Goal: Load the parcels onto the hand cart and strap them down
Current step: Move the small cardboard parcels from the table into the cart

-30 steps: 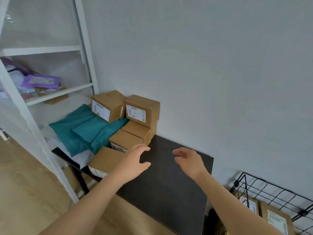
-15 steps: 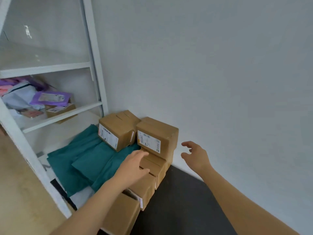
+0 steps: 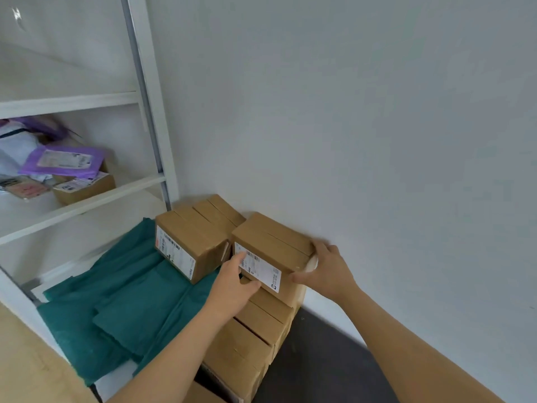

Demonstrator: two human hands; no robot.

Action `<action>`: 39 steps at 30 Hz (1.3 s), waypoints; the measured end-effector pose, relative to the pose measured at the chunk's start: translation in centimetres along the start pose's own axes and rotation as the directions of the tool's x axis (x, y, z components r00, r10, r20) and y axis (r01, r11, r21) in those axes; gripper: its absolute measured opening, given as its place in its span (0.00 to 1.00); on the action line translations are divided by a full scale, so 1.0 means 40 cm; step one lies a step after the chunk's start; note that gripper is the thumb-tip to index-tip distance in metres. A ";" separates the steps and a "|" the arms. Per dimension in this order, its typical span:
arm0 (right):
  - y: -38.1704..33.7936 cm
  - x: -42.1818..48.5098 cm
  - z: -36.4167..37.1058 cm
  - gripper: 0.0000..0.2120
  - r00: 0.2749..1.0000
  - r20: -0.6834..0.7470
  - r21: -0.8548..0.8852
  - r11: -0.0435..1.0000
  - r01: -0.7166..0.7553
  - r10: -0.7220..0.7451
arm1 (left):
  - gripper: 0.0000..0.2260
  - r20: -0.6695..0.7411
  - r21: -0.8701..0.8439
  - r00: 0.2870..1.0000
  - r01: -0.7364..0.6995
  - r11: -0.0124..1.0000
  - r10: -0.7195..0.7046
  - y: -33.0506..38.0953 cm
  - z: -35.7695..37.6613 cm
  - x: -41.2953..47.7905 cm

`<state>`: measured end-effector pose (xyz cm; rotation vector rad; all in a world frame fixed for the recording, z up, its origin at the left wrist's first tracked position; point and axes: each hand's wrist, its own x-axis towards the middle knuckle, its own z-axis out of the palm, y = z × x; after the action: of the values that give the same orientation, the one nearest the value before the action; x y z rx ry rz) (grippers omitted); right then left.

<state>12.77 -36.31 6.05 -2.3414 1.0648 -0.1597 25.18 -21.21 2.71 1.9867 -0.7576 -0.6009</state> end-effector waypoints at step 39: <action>0.111 -0.642 0.078 0.21 0.839 0.109 0.873 0.352 -0.338 0.534 | 0.20 0.696 -0.557 0.718 0.522 0.646 0.020 -0.017 0.161 -0.282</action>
<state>-6.57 -18.64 4.08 -1.0490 1.2620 -0.5895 13.25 -16.60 0.35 1.0870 -0.4644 -1.5810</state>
